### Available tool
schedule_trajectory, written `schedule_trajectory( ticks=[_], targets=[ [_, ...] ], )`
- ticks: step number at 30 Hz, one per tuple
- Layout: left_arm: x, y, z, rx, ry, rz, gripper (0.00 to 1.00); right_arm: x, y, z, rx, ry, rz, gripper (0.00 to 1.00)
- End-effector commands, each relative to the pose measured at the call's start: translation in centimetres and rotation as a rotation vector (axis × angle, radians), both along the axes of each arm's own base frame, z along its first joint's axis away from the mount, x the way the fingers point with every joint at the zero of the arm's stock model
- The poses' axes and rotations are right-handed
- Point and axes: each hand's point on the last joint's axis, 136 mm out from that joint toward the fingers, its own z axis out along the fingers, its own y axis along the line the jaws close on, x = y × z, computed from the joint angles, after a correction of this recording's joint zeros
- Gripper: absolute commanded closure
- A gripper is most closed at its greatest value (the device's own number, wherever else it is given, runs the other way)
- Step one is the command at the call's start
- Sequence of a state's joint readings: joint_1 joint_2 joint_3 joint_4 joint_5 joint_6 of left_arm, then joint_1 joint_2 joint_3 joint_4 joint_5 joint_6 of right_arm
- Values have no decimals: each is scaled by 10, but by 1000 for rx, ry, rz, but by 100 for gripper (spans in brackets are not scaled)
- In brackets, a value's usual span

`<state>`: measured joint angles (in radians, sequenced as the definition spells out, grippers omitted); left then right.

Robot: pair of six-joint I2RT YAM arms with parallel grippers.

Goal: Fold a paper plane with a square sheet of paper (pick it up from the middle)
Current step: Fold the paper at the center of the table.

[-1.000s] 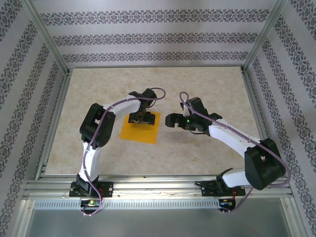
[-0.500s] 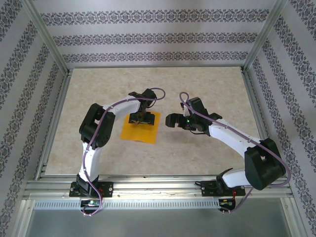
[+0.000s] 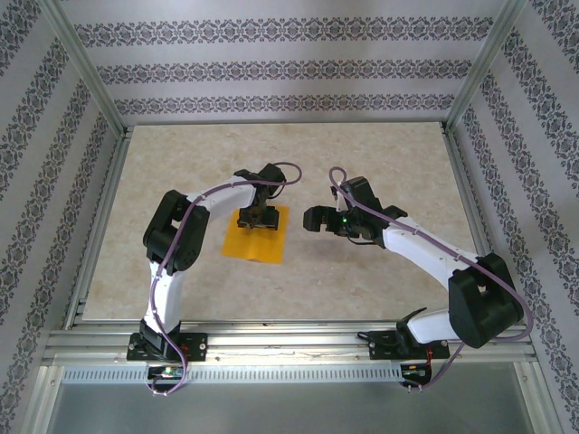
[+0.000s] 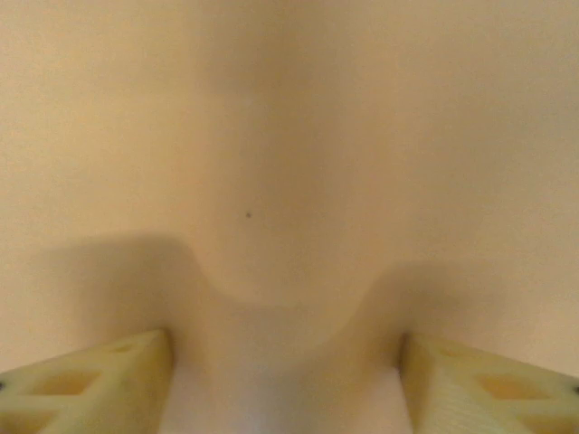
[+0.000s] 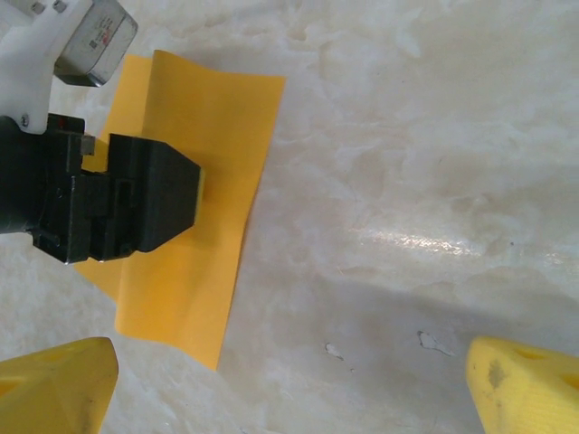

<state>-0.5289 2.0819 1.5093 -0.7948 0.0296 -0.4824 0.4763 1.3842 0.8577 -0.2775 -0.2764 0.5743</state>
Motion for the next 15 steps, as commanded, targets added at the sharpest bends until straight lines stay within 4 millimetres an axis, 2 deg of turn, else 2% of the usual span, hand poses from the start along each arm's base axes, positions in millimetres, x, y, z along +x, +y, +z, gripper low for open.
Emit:
schedule_trajectory(
  ticks=[1,3,9,15],
  targets=[
    [-17,5,-9,17,47,-4,42,4,0,7,-12,-24,-24,2],
    [-14,7,-4,21,22,6,43,5,-4,7,-25,-30,-44,2],
    [-7,1,12,-21,-31,2,60,9,-22,11,-64,-69,-133,2],
    [-3,-4,29,-62,-69,14,62,11,-49,14,-91,-99,-253,2]
  ],
)
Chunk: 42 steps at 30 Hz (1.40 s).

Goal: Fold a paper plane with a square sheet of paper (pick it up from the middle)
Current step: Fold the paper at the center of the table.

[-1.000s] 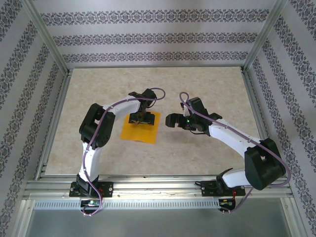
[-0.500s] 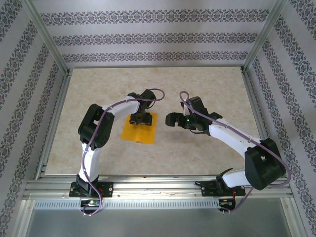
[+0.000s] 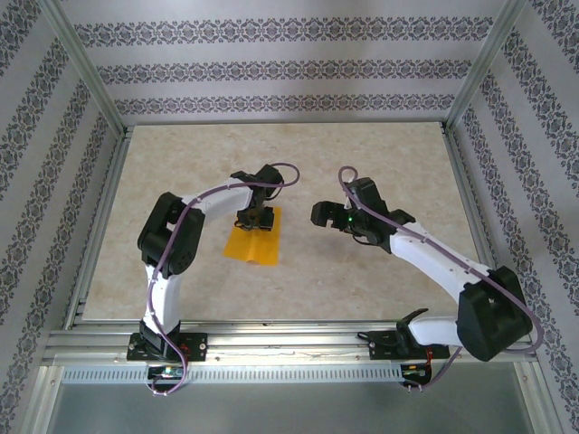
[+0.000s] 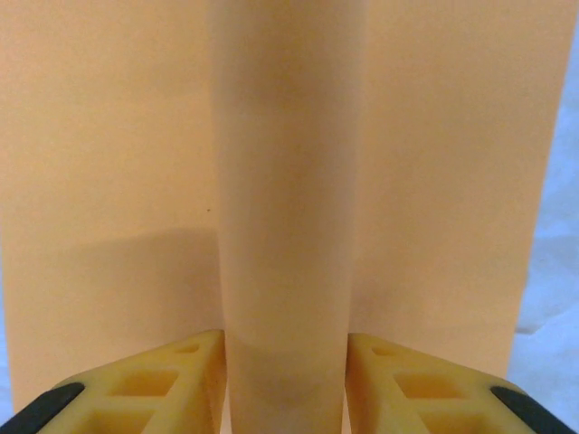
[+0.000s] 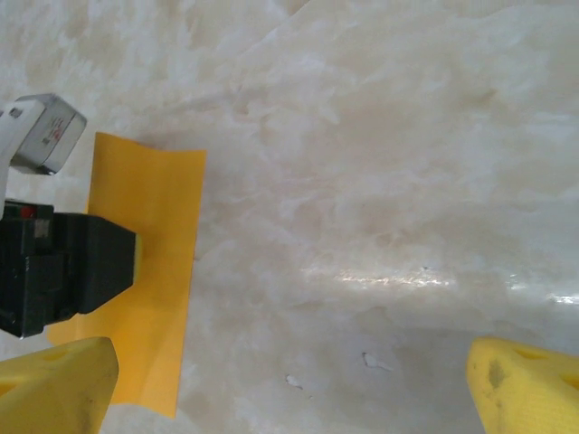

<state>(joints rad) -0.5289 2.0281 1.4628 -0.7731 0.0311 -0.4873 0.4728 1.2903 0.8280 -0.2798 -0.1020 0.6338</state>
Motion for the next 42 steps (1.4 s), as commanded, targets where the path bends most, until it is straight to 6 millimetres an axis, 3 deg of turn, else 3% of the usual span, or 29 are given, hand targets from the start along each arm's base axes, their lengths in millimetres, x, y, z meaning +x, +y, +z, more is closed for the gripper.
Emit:
schedule_trajectory(
  ticks=[1,7,13,19,30,35,42],
  targets=[
    [3,-9,23,-63,-53,9,62,1,-24,-1,-25,-17,-107,2],
    [5,-15,41,-117,-85,22,64,0,-47,-1,22,-22,-209,2],
    [3,-34,63,-252,-102,24,65,0,-56,-3,76,-11,-234,2],
    [2,-64,82,-426,-69,14,64,2,-59,-3,99,5,-250,2],
    [-1,-101,111,-712,-44,15,63,3,-57,7,185,-12,-216,2],
    [-3,-107,111,-819,-41,64,63,1,-42,18,259,-31,-134,2],
    [-10,-100,74,-785,0,110,62,-1,-15,22,341,-14,-3,2]
  ],
)
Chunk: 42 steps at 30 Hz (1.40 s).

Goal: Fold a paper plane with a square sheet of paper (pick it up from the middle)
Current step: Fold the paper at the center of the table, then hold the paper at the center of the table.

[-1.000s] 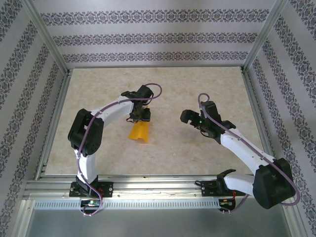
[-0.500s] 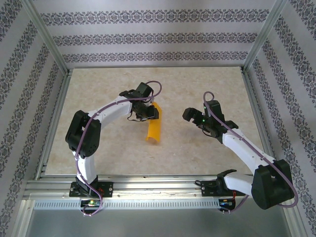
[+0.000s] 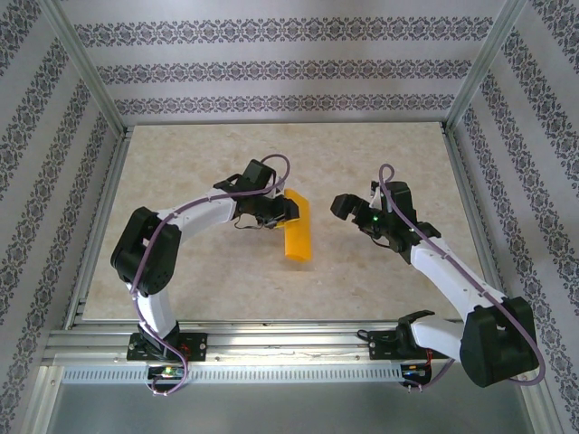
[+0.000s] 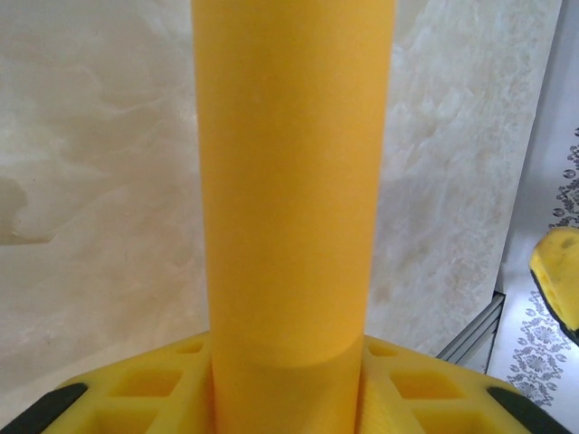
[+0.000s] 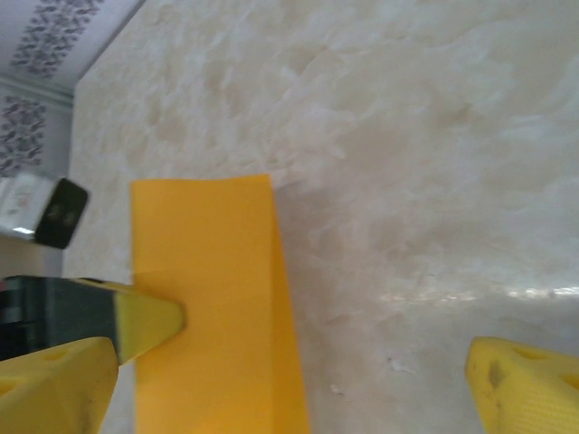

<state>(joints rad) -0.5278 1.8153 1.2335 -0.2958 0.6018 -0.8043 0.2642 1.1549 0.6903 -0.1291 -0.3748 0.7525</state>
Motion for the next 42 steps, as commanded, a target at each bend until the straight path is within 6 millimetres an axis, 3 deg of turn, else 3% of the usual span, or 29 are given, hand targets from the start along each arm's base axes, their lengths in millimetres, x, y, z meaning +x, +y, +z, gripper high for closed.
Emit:
schedule_trajectory(
  ticks=[1,8,18,23,35,42],
  targets=[
    [4,2,-10,-33,3,45,62,-2,20,1,52,-17,105,2],
    [-2,21,-47,58,29,105,61,-7,52,-9,29,19,232,4],
    [-11,41,-65,173,32,115,59,-6,70,-25,6,95,285,13],
    [-12,50,-66,232,21,104,54,-6,73,-31,7,124,286,18],
    [-16,69,-63,349,-25,81,35,-8,79,-31,7,125,297,18],
    [-19,76,-61,387,-46,67,32,-11,85,-35,9,130,313,19]
  ],
)
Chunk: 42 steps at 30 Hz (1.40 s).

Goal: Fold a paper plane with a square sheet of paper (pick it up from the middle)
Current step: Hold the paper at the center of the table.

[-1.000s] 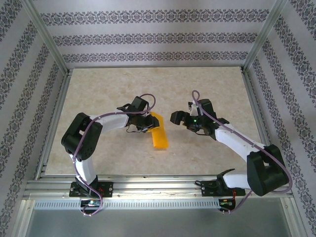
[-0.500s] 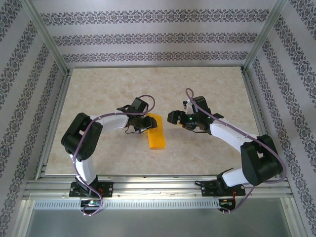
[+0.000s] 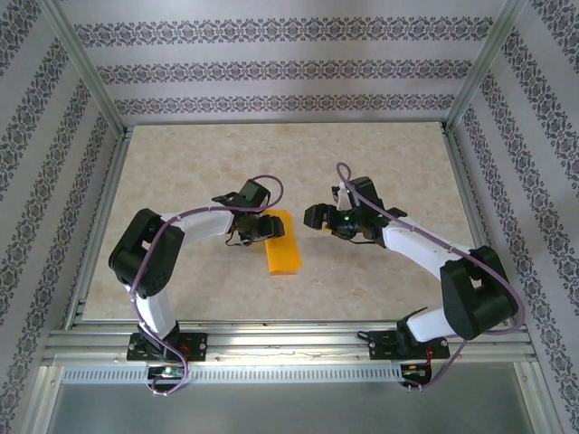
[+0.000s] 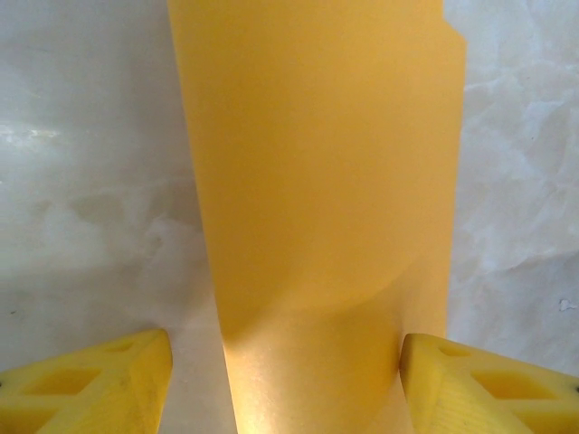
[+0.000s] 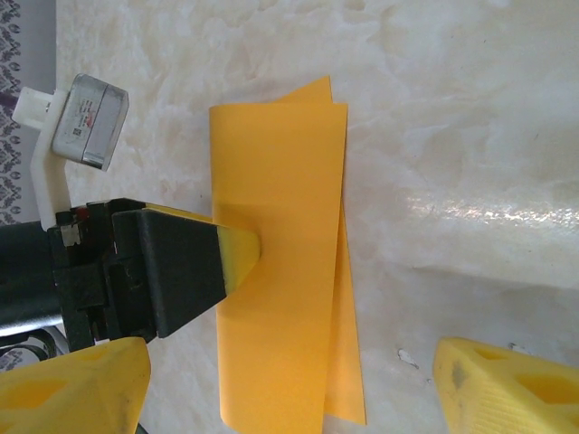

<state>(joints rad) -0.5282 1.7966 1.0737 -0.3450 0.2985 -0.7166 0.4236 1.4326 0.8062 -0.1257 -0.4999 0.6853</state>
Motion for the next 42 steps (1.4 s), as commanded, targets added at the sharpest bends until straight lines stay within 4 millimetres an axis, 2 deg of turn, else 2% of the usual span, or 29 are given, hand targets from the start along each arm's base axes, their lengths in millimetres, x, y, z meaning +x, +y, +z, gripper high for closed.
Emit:
schedule_trajectory(
  ticks=[1,4,7,10,12,16,20,24,31,35,42],
  targets=[
    [-2,12,9,54,-25,-16,32,1,9,2,16,-3,21,20],
    [-1,16,10,68,-29,10,33,0,12,-3,17,15,34,24],
    [3,18,10,57,-42,69,33,0,15,-10,11,34,53,32],
    [8,18,6,62,-32,104,33,-2,24,-15,30,52,89,53],
    [9,16,2,60,-16,112,34,-4,31,-20,38,73,116,62],
    [10,12,-7,54,6,109,36,-6,41,-33,26,112,146,80],
    [7,12,-13,67,30,99,36,-8,54,-42,44,147,182,88],
    [6,14,-16,72,36,99,35,-10,67,-48,46,168,220,92],
    [6,11,-19,61,44,93,35,-10,77,-66,27,218,235,94],
    [7,9,-17,55,40,90,34,-12,78,-78,20,249,231,95],
    [7,2,-7,8,14,59,32,-19,64,-108,-64,303,196,95]
  ],
)
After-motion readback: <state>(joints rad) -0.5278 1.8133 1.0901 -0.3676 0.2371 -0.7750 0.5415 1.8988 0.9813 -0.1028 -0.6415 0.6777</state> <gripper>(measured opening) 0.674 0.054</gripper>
